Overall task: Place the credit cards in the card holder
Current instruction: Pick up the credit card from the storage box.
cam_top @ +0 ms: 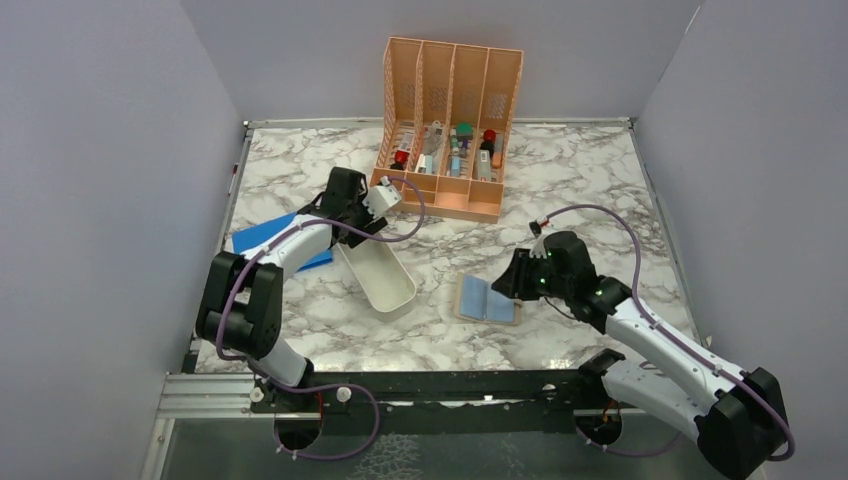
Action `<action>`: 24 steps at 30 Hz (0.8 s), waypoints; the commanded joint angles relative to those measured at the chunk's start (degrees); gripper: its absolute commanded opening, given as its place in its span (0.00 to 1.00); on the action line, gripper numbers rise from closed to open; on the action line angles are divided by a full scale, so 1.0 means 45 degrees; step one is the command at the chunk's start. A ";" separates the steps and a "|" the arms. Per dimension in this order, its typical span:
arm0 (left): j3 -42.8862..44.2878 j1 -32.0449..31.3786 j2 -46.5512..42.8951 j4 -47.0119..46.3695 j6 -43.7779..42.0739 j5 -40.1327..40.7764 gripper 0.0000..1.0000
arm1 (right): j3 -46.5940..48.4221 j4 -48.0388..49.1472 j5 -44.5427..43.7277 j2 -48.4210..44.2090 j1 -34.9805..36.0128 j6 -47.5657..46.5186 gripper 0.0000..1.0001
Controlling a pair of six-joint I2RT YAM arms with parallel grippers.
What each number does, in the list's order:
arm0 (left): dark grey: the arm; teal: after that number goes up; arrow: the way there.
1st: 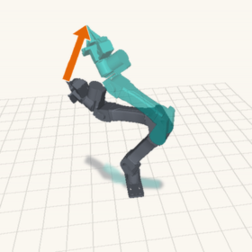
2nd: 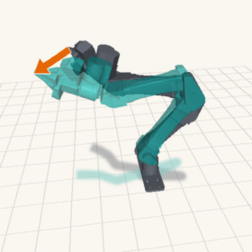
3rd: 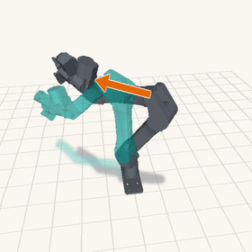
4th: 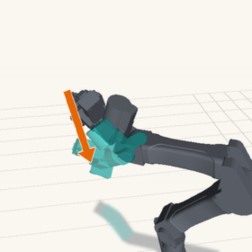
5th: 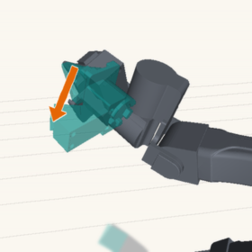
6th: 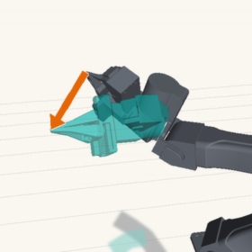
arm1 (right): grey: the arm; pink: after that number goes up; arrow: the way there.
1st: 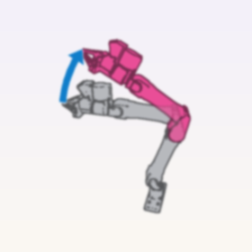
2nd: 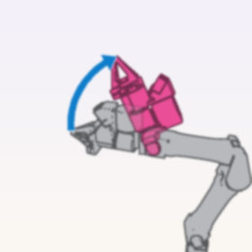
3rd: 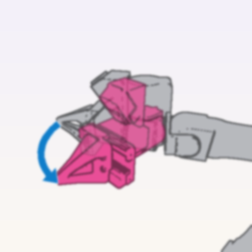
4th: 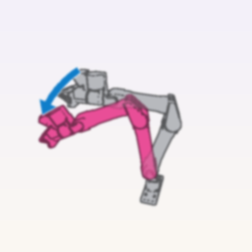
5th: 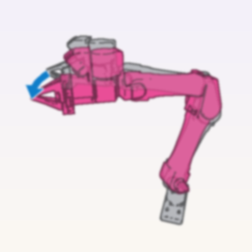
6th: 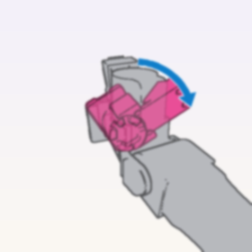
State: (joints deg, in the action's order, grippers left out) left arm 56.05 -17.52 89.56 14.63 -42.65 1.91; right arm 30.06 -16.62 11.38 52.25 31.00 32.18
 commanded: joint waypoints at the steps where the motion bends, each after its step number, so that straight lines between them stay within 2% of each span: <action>1: -0.0171 -0.0018 0.0384 -0.0747 -0.0541 0.0135 0.77 | 0.0496 -0.0121 -0.0074 0.0035 -0.0054 -0.0140 0.36; 19: -0.0296 -0.0013 0.0961 -0.1424 -0.1022 0.0493 0.69 | 0.0457 -0.0388 -0.0262 -0.0404 -0.0054 -0.0174 0.36; 22: -0.0369 -0.0013 0.1013 -0.1631 -0.1144 0.0805 0.65 | 0.0485 -0.0421 -0.0262 -0.0445 -0.0054 -0.0174 0.36; 24: -0.0331 -0.0014 0.1030 -0.1686 -0.1181 0.0999 0.60 | 0.0503 -0.0444 -0.0262 -0.0475 -0.0054 -0.0179 0.36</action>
State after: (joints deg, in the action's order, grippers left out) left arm 55.22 -17.52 93.78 9.37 -46.63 4.03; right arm 30.70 -16.91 11.25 51.20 31.00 31.94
